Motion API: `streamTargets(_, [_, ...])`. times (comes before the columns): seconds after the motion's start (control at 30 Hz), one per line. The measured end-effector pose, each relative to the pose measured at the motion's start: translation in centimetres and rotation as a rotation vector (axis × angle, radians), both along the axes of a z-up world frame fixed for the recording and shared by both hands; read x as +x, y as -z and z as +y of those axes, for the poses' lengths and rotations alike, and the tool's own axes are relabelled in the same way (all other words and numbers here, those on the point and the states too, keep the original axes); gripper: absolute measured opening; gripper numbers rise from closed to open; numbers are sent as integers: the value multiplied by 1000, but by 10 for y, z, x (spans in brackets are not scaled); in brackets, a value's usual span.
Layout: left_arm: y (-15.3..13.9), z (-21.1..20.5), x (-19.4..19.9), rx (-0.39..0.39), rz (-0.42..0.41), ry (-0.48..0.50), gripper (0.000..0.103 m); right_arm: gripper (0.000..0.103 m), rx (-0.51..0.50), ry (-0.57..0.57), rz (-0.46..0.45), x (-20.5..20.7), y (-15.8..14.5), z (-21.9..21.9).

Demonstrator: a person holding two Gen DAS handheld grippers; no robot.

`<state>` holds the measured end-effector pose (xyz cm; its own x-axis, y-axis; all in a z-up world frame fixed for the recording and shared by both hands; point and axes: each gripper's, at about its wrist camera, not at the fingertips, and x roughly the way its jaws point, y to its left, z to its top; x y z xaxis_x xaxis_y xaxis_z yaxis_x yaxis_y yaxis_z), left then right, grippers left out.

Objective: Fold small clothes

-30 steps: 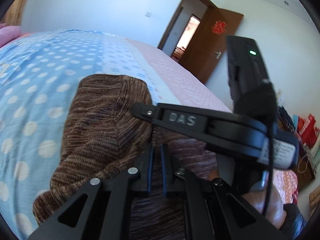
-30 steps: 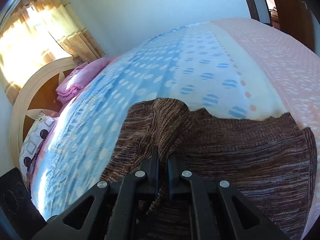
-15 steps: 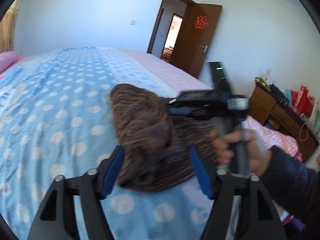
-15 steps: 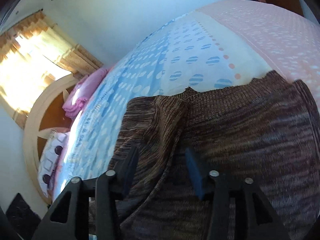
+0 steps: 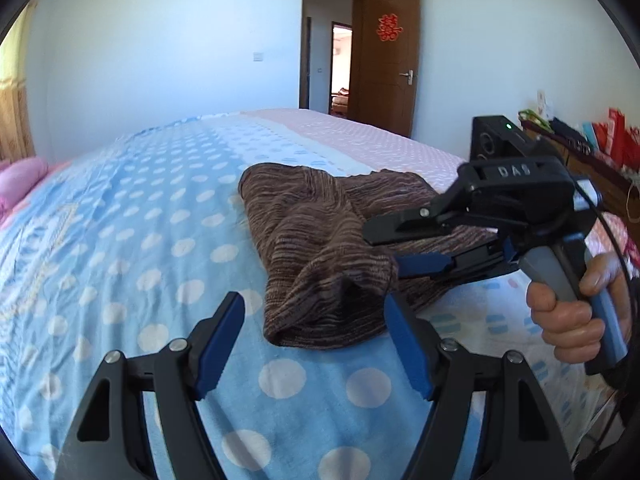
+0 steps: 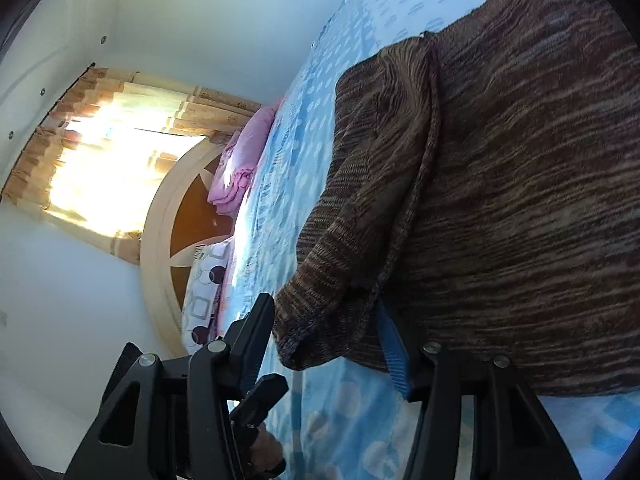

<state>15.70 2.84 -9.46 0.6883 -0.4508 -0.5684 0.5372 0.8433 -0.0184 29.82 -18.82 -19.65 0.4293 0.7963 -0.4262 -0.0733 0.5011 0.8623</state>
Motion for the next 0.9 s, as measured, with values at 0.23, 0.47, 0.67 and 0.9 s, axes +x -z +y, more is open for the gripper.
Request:
streamTargets(0.23, [7, -33, 1, 198, -106, 63, 75, 8, -83, -44, -52, 4, -17, 12])
streamTargets(0.47, [19, -87, -5, 432, -315, 183, 76, 8, -44, -61, -77, 1, -46, -12])
streamTargets(0.67, [36, -112, 7, 479, -301, 230, 43, 8, -61, -82, -84, 2, -47, -19])
streamTargets(0.9, [7, -54, 50, 109, -60, 132, 14, 59, -173, 132, -144, 36, -58, -67])
